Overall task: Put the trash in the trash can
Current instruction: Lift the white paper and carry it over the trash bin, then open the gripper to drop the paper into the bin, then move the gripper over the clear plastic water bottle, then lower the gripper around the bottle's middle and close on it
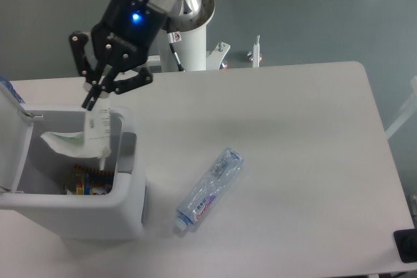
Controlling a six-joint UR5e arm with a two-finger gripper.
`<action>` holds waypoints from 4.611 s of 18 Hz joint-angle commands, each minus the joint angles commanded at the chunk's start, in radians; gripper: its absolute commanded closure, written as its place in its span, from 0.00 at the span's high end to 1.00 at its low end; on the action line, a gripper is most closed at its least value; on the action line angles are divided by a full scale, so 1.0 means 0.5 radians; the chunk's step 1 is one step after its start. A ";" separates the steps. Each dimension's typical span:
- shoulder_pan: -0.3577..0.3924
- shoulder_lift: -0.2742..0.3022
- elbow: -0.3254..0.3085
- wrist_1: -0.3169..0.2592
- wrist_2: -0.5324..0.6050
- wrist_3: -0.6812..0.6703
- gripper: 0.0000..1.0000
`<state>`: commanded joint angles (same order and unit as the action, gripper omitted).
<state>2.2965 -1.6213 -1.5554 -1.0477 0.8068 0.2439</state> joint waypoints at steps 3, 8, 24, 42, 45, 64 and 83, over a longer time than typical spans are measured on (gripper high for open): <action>-0.031 -0.034 -0.024 0.009 0.006 -0.003 0.00; -0.068 -0.120 -0.037 0.169 0.092 0.000 0.08; 0.276 -0.166 0.110 0.156 0.358 -0.021 1.00; 0.346 -0.641 0.058 0.322 0.905 0.803 1.00; 0.340 -0.727 0.040 0.322 0.954 0.941 1.00; 0.101 -0.951 -0.089 0.328 1.338 1.255 1.00; 0.030 -0.979 -0.199 0.331 1.414 1.279 1.00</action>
<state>2.3117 -2.1107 -1.6552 -0.8820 1.5140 0.8835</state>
